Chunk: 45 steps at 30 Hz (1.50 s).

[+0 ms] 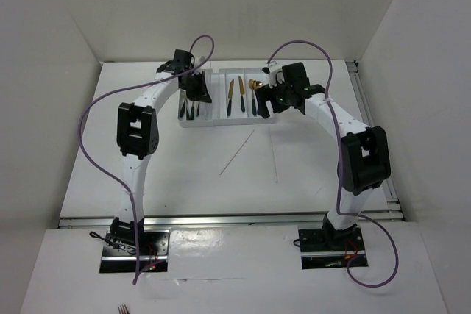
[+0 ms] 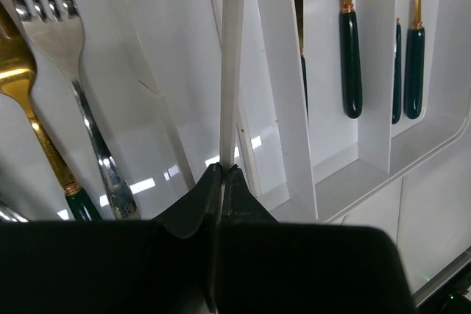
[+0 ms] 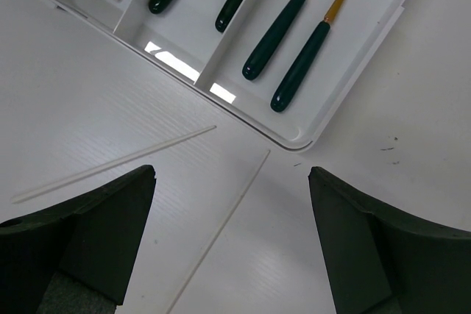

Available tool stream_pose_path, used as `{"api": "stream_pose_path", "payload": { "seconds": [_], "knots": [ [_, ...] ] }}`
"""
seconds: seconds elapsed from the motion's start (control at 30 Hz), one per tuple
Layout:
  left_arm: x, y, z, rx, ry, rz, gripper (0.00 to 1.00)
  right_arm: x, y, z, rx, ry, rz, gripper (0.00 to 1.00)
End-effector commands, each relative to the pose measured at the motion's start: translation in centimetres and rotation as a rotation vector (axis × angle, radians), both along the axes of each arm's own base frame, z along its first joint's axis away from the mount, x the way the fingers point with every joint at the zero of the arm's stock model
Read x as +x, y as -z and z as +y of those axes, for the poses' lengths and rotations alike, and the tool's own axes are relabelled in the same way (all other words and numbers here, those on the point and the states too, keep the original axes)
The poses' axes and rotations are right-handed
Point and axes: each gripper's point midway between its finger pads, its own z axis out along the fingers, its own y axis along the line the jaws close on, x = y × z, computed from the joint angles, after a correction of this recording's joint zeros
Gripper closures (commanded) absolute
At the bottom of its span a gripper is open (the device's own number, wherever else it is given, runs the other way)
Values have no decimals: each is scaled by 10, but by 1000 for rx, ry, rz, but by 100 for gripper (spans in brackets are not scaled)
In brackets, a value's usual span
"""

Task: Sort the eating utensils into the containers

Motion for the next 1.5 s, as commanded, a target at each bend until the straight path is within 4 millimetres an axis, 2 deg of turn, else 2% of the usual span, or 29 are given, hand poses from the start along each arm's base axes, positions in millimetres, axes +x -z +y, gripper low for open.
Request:
{"api": "stream_pose_path", "payload": {
  "seconds": [0.0,0.07,0.1,0.13,0.2,0.23,0.3,0.33,0.4,0.43,0.47,0.53,0.57,0.6,0.67,0.7,0.73,0.77,0.8,0.83,0.93,1.07,1.1,1.17,1.3,1.37,1.4,1.43,1.47],
  "knots": [
    [-9,10,-17,-26,36,29,91,10,-17,6,9,-3,-39,8],
    [-9,10,-18,-25,36,29,85,11,-17,5,3,4,-40,7],
    [-11,13,-17,-24,36,38,76,11,-17,5,3,4,-40,7],
    [-11,13,-17,-24,36,38,73,11,-17,5,3,4,-40,7],
    [-9,-3,-19,-9,31,2,66,11,-17,5,3,4,-40,7],
    [-11,-7,-18,-10,31,-3,56,11,-13,5,0,4,-32,7],
    [-12,-17,-14,10,23,-34,49,11,-13,5,0,4,-32,7],
    [-13,-40,-16,10,23,-84,46,11,-13,5,0,4,-32,5],
    [-15,-56,-9,40,12,-134,46,12,-14,7,9,-3,-38,5],
    [-21,-83,-13,42,24,-189,45,12,-19,7,12,-3,-47,5],
    [-26,-94,-18,55,65,-233,45,12,-19,7,12,-3,-47,5],
    [-48,-103,-22,78,118,-236,45,11,-21,7,15,-3,-56,5],
    [-62,-122,-24,92,158,-277,46,10,-22,4,9,6,-66,5],
    [-85,-106,-29,123,195,-227,46,10,-16,2,-1,15,-63,5],
    [-113,-100,-33,150,242,-207,46,10,-21,-6,-7,49,-75,5],
    [-140,-89,-35,187,270,-184,46,11,-16,-12,-27,70,-75,4],
    [-155,-82,-35,203,286,-158,46,9,-9,-15,-39,92,-61,4],
    [-168,-76,-37,214,316,-146,45,12,-15,-19,-49,113,-86,2],
    [-182,-68,-44,236,355,-139,44,12,-11,-24,-58,152,-74,2],
    [-200,-54,-42,252,378,-87,44,14,-7,-37,-85,204,-72,1],
    [-227,-36,-45,274,427,-24,43,21,-6,-60,-104,312,-72,1],
    [-243,-15,-53,302,497,25,40,17,-3,-91,-92,396,-34,1],
    [-249,-7,-51,322,505,50,40,15,-7,-94,-76,405,-30,1],
    [-252,4,-52,350,527,66,40,10,-1,-104,-76,419,-8,1],
    [-256,16,-59,363,563,80,40,5,-6,-112,-60,429,-11,1],
    [-263,27,-64,378,597,102,40,0,3,-113,-68,429,9,1],
    [-265,30,-69,369,611,100,40,1,-2,-117,-64,440,-2,1],
    [-266,37,-68,376,614,117,40,-2,1,-118,-67,440,6,1],
    [-264,34,-73,378,618,95,40,-2,1,-118,-67,440,6,1]
  ]
}}
